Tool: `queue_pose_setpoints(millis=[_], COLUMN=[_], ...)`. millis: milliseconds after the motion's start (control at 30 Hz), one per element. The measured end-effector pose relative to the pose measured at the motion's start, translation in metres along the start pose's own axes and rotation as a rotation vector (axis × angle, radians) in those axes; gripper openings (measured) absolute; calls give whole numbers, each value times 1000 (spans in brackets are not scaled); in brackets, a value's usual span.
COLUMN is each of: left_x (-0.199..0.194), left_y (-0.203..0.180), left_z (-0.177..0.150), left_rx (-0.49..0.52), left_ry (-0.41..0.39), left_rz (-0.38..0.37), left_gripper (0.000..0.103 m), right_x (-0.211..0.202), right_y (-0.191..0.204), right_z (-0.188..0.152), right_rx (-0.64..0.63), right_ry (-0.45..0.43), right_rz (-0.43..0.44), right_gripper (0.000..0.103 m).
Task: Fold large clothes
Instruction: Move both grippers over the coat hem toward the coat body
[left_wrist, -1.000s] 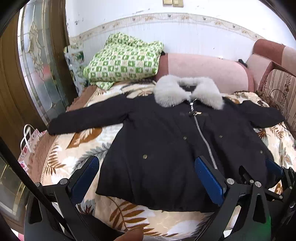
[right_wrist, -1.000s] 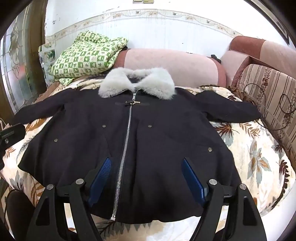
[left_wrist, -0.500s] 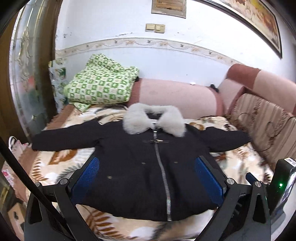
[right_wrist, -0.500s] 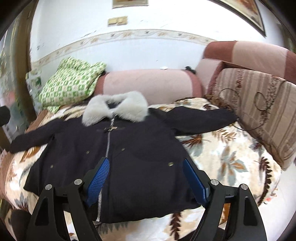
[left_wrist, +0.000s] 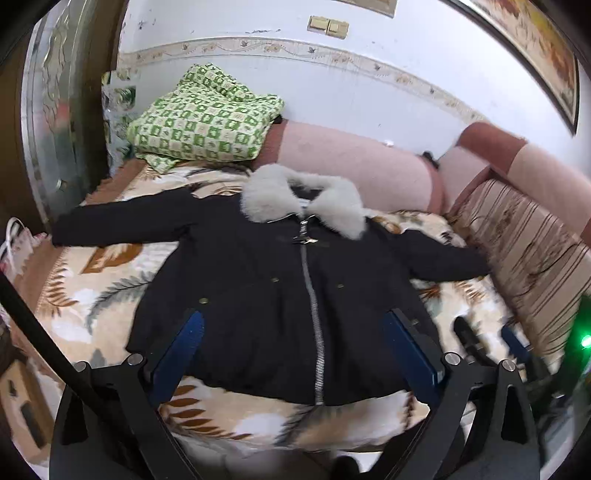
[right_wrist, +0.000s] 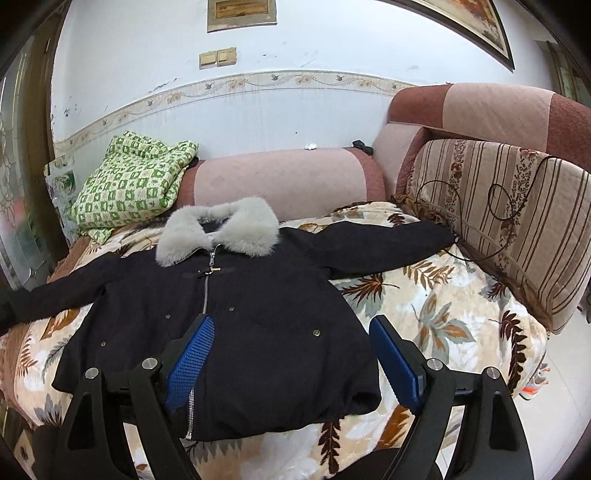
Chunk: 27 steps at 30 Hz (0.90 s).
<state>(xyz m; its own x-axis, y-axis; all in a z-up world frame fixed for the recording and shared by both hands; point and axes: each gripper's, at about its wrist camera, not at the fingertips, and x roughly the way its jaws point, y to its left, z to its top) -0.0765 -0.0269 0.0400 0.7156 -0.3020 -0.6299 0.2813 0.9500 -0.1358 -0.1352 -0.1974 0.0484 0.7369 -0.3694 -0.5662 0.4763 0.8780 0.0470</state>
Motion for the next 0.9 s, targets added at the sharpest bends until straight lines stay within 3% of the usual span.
queue_pose_setpoints(millis=[100, 333, 467, 667, 900], left_x=[10, 37, 53, 61, 65], left_y=[-2, 4, 0, -9, -11], left_z=[-9, -32, -39, -45, -45], left_rx=[7, 6, 26, 94, 102], left_ry=[34, 125, 182, 190, 146], left_rz=[15, -59, -47, -37, -24], left_gripper=[97, 97, 97, 97, 97], right_x=[1, 15, 28, 41, 56], right_y=[1, -1, -2, -5, -7], right_z=[-2, -12, -21, -28, -31], right_rx=[-12, -27, -44, -47, -42], right_ry=[4, 55, 103, 143, 178], right_rz=[-4, -26, -34, -34, -34], right_gripper=[89, 89, 89, 89, 89])
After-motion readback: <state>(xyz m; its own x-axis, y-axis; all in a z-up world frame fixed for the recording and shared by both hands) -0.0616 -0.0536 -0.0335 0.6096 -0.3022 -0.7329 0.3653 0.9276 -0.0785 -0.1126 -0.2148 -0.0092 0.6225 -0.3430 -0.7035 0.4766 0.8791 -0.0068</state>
